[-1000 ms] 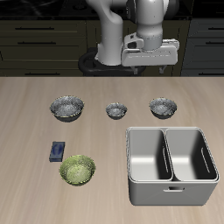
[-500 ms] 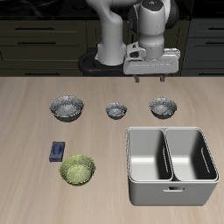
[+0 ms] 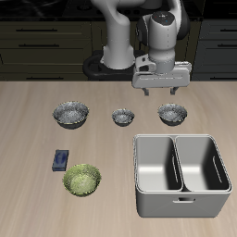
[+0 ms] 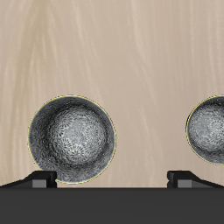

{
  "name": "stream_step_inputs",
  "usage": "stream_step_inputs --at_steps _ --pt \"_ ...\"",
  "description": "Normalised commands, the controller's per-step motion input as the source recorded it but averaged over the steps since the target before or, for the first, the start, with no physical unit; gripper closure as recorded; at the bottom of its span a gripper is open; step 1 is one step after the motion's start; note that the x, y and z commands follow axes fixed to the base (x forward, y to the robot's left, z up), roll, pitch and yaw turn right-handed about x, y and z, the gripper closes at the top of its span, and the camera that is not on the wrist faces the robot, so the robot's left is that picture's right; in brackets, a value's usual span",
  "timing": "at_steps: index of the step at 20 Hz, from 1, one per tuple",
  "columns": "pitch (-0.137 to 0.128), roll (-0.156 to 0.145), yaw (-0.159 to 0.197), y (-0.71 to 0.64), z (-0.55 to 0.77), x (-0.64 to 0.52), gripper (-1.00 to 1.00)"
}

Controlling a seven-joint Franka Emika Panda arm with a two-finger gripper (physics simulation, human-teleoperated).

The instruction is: Stack middle-sized black bowl on the green bowl

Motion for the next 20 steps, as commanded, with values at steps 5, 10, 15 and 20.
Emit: stream_step_inputs --at_steps 5,10,15,20 --pt "0.028 0.003 0.013 0.04 -0.21 0.02 -1.0" --pt "0.023 0.003 0.014 0.02 -0.21 0.02 -1.0" --pt "0.044 -0.005 0.006 0.01 -0.27 0.08 -1.0" --pt "0.02 -0.008 0.013 -0.02 -0.19 0.04 -1.0"
